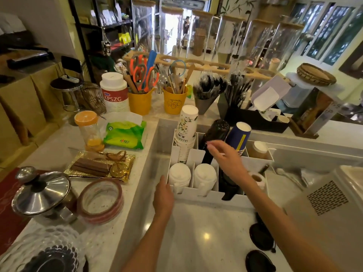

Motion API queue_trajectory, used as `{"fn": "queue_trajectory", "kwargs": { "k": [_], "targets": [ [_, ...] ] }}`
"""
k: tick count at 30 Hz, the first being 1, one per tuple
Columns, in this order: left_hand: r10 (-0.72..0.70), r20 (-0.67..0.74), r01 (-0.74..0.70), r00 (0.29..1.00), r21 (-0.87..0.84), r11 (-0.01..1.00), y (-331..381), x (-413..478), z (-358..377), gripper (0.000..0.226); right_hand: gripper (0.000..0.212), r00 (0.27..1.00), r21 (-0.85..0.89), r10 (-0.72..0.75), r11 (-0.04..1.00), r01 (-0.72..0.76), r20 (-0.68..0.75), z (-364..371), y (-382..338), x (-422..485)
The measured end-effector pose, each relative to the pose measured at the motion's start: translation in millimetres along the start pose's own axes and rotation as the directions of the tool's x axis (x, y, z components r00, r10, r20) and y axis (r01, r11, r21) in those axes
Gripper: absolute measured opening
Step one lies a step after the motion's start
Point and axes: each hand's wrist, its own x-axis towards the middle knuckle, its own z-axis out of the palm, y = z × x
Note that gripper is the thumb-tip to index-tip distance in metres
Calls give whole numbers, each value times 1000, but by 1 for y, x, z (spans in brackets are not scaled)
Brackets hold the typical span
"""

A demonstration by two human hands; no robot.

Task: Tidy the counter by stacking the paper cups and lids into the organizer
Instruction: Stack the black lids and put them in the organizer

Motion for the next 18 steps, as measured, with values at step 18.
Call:
{"fn": "queue_trajectory", "kwargs": {
  "k": [18],
  "targets": [
    [309, 753, -702, 580, 271, 658, -81, -185, 52, 45, 42, 881, -394, 426, 860, -324, 207, 75, 168, -337]
  ]
}}
